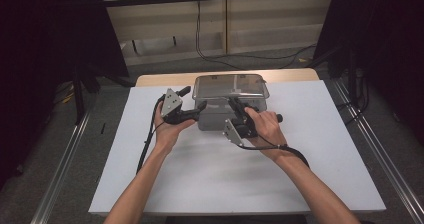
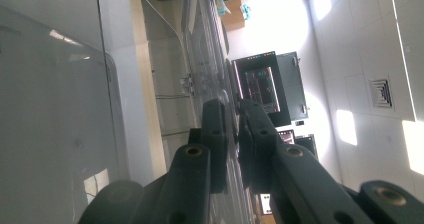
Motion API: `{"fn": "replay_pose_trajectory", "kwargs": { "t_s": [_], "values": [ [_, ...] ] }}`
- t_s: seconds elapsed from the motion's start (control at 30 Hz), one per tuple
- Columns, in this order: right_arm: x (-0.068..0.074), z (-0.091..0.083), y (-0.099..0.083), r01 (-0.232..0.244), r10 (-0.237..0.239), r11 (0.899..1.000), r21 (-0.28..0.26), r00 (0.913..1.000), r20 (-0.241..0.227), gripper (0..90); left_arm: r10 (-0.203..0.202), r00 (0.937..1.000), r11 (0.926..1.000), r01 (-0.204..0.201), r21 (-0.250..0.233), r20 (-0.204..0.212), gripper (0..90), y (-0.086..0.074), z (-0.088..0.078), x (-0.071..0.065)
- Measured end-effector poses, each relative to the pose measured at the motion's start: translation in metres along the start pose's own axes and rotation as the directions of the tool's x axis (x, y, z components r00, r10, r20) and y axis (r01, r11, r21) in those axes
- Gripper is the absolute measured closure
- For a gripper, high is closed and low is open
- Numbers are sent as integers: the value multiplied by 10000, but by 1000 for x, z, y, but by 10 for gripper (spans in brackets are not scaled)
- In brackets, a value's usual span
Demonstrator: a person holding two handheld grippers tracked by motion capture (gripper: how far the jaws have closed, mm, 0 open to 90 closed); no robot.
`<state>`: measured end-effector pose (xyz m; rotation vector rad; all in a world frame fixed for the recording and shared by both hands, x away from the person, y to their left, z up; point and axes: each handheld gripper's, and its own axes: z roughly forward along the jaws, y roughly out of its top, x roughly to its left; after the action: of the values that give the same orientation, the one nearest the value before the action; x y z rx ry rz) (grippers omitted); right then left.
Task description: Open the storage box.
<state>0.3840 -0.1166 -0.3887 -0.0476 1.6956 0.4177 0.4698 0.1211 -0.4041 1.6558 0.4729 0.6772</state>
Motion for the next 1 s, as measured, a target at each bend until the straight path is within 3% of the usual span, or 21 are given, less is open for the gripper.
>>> {"fn": "replay_pose_trajectory", "kwargs": {
  "t_s": [0.17,0.43,0.7,1.0],
  "values": [
    [-1,0,0,-5,5,10000,-23,10000,21,825,-111,9999,9998,111,-148,-30,223,-1,6,4],
    [-1,0,-1,-29,29,10000,-11,10000,-10,823,-223,9997,9997,222,114,91,244,-2,17,8],
    [0,0,0,-102,102,9999,-26,9999,-59,821,160,9998,9997,-158,197,-101,351,-4,20,12],
    [0,0,0,-175,174,9998,-16,9998,-108,818,445,9990,9990,-445,-8,73,341,-3,27,7]
  ]
}}
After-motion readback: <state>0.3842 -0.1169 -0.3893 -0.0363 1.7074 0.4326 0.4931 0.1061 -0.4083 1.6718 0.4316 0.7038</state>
